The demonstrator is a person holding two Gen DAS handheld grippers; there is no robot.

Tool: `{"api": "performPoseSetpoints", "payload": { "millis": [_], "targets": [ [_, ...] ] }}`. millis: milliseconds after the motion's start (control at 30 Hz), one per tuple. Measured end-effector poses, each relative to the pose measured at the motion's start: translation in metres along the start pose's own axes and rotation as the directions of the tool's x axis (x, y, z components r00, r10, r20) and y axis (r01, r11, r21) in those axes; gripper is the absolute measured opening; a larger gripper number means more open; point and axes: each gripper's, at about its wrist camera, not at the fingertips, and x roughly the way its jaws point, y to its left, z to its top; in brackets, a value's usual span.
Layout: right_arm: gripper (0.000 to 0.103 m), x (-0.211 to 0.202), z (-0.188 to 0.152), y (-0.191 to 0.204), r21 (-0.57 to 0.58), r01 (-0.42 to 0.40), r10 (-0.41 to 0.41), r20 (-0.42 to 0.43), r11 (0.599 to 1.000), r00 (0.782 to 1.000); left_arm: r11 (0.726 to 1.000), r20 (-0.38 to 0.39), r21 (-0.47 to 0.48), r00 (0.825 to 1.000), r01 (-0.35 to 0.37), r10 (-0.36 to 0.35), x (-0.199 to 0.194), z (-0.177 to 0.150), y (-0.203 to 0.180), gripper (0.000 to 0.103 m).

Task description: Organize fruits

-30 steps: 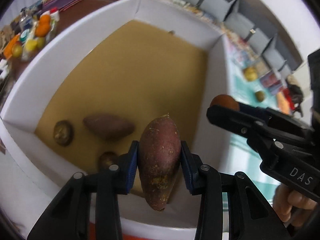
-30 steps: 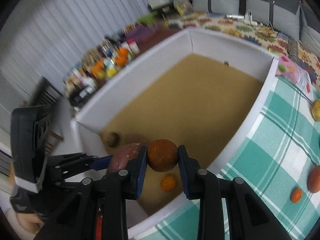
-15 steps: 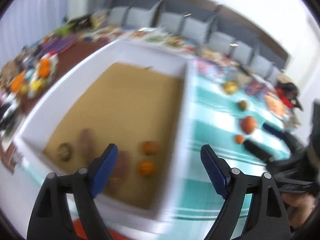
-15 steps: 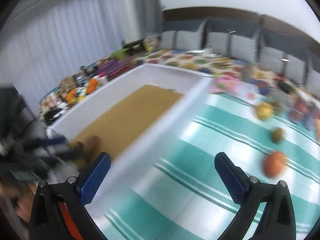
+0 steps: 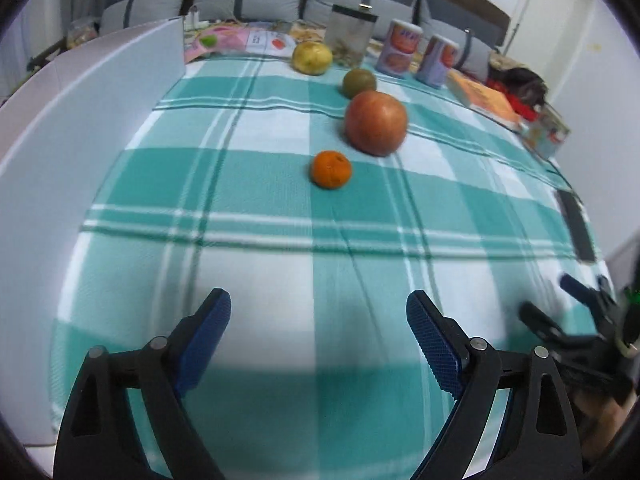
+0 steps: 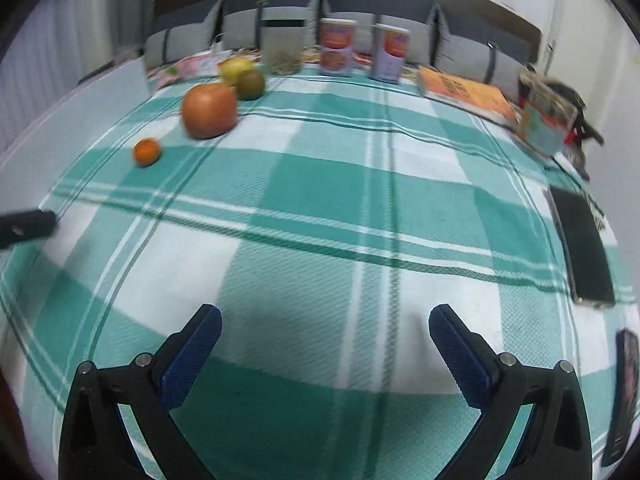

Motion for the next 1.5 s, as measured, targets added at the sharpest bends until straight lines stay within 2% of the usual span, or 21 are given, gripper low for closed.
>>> {"api": "performPoseSetpoints", "payload": {
  "millis": [67,200,367,700,1500],
  "targets": [
    [0.103,0.001,0.001,-0.003,0.011,-0.001,0.001,0.009,1.000,1.000,1.000,0.008,0.000,1.000,-0.024,0.024,0.013,0.006,-0.002,0.091],
    [0.103,0.006,0.001,-0.005,0.001,-0.005,0.005,0.007,1.000,1.000,0.999,-0.020,0.030,0.999,-0.027,0.027,0.030,0.003,-0.012,0.091],
    [0.103,0.019,-0.002,-0.005,0.032,-0.017,0.018,-0.038,0.999,0.999,0.984,0.041,0.142,0.994,-0.107,0.102,0.035,-0.011,-0.028,0.095],
    [0.103,0.022,-0.003,-0.005,0.031,-0.008,0.010,-0.048,0.999,0.999,0.983,0.035,0.144,0.993,-0.118,0.114,0.038,-0.009,-0.030,0.100],
    [0.103,0.022,-0.002,-0.005,0.031,-0.008,0.010,-0.049,0.999,0.999,0.983,0.035,0.144,0.993,-0.118,0.114,0.038,-0.009,-0.030,0.100]
  ]
}}
